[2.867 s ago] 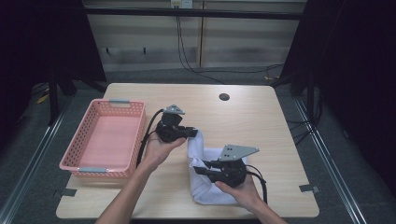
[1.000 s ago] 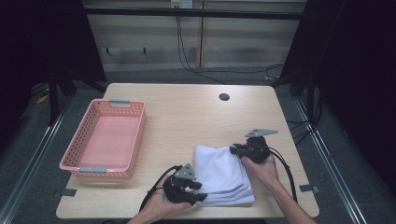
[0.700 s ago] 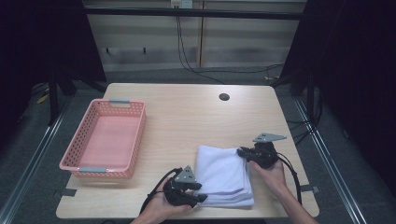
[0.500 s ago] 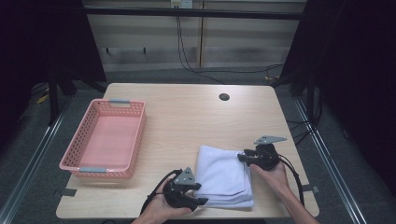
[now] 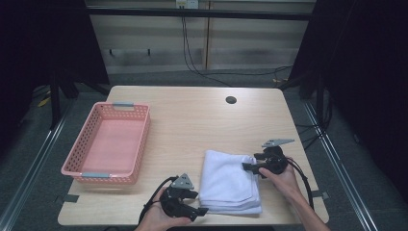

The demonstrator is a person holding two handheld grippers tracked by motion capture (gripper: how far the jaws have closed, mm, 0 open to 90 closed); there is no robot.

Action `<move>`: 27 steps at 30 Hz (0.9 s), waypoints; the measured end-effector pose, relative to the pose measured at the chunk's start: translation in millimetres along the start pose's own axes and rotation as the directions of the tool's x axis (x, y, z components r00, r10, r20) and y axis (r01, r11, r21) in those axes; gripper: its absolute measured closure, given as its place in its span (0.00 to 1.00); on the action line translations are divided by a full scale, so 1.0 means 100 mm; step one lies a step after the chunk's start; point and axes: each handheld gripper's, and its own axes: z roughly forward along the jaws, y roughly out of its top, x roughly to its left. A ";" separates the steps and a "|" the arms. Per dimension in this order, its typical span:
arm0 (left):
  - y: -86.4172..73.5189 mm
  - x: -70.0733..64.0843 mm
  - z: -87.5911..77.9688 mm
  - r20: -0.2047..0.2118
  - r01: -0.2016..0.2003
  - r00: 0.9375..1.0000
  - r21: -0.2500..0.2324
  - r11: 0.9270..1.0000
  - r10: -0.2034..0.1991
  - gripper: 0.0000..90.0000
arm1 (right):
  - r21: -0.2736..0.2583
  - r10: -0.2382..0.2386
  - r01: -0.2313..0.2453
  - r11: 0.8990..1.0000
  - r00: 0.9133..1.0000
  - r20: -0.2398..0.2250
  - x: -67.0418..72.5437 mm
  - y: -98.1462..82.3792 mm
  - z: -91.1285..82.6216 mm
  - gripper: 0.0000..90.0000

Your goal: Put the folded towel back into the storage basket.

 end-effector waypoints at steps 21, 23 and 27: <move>0.06 0.04 0.16 -0.004 -0.029 1.000 0.023 0.999 0.029 0.36 | 0.033 -0.007 0.009 0.999 0.997 -0.079 0.04 0.02 0.09 0.53; 0.08 0.00 0.18 -0.018 -0.055 0.998 0.046 0.997 0.056 0.36 | 0.043 -0.002 0.006 0.999 0.996 -0.090 0.06 0.02 0.09 0.61; 0.10 -0.02 0.20 -0.034 -0.066 0.997 0.046 0.997 0.067 0.42 | 0.047 0.011 -0.006 0.999 0.994 -0.113 0.05 0.02 0.09 0.67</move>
